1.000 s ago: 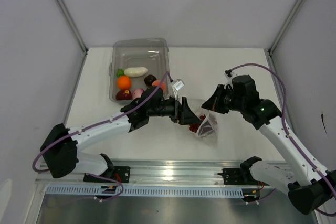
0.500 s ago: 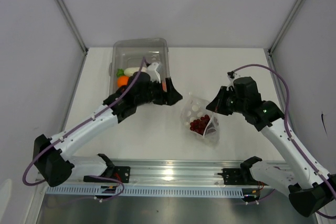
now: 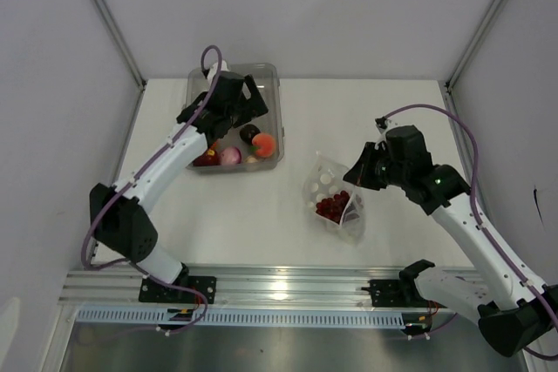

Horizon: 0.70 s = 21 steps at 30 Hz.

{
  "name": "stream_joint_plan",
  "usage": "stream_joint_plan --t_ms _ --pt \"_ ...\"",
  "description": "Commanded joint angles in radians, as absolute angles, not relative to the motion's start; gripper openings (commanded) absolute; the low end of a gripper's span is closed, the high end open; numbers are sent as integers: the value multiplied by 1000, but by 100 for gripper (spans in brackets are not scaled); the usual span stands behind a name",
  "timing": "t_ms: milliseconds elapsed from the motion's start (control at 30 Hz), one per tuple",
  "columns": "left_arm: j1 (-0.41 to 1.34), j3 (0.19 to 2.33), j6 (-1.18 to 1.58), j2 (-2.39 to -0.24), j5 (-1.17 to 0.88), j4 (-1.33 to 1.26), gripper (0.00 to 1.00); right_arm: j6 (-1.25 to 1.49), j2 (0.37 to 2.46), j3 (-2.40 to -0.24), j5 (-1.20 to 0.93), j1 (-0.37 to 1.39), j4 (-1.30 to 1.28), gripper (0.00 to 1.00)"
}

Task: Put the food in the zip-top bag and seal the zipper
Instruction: Place the fake fruit in the zipper food storage bag, then pick up the fake vegetable from the bin.

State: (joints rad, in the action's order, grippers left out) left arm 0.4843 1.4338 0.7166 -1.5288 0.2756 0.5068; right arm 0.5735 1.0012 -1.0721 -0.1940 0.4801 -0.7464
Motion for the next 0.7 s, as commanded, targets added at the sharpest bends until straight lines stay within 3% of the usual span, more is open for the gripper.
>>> stream_joint_plan --t_ms 0,433,667 --pt "422 1548 749 -1635 316 549 100 535 1012 -1118 -176 477 -747 0" --pt "261 1958 226 -1986 -147 481 99 497 1022 -1097 -144 476 -758 0" --pt "255 1997 -203 -2077 -28 557 100 468 1040 -1083 -167 471 -739 0"
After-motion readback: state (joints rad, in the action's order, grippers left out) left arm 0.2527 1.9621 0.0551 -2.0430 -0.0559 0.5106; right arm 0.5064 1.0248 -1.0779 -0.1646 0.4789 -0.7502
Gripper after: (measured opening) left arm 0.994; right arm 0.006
